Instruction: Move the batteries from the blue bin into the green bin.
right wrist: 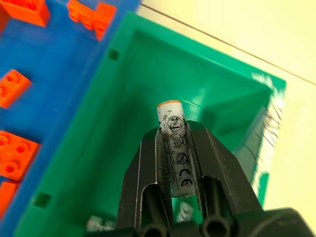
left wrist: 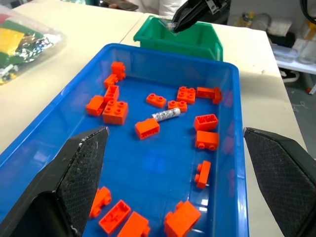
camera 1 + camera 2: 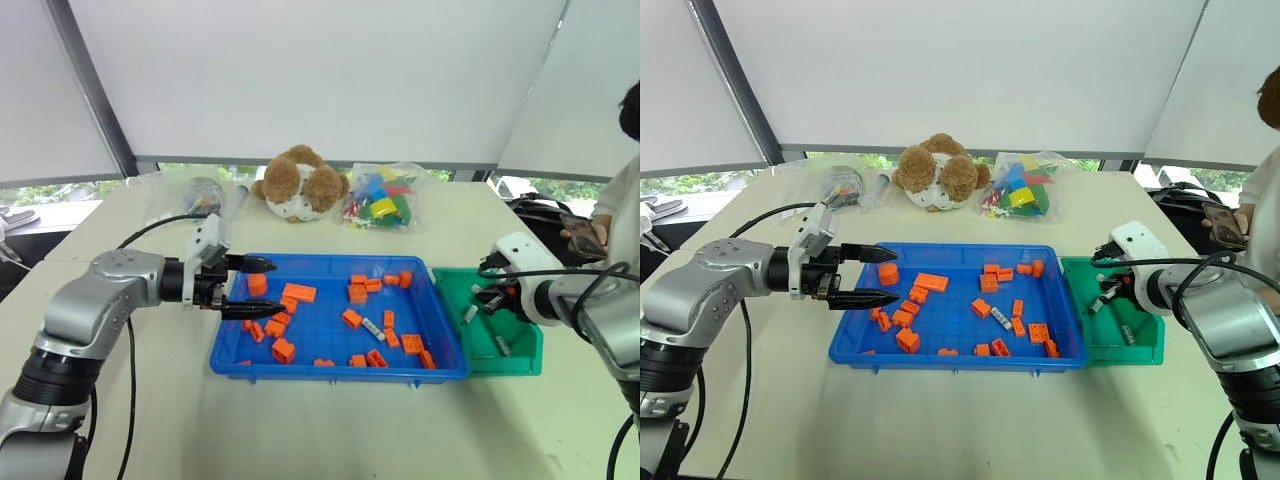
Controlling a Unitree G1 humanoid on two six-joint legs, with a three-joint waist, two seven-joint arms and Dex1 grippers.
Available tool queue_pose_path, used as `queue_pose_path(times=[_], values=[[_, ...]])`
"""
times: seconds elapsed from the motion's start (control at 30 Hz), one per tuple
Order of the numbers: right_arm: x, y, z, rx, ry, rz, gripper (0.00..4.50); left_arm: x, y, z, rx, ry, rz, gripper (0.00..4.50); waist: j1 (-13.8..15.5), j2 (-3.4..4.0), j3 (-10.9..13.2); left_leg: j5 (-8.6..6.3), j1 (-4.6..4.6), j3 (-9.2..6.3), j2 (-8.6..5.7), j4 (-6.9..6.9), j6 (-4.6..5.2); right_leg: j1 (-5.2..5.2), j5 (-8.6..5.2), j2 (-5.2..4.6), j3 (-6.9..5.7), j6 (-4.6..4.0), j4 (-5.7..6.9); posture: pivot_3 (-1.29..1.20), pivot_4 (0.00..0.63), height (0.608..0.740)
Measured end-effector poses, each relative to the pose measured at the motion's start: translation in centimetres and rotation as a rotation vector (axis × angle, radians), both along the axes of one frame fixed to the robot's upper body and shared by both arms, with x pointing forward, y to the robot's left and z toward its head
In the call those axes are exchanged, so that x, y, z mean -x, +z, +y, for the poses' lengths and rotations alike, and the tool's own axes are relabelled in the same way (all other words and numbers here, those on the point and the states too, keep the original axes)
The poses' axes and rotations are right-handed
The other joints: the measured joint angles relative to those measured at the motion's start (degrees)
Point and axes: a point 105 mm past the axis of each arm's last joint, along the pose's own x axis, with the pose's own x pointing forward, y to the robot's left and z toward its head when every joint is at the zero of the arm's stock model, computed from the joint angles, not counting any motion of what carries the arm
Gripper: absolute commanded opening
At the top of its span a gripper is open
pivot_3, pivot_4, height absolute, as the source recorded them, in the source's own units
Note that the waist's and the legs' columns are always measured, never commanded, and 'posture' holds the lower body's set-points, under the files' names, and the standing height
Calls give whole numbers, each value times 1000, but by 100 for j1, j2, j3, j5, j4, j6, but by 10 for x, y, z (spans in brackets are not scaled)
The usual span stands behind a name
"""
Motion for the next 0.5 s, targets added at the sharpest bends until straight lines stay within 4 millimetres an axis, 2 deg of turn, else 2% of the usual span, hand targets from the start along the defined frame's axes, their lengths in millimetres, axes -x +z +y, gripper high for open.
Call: queue_pose_path(times=[0.5], values=[[0, 0, 0, -3, 0, -1, 56, 0, 0, 0, 0, -1, 0, 4500, -12, 0, 0, 0, 0, -2, 0, 0, 0, 0, 0, 1, 0, 0, 0, 0, 150, 733]])
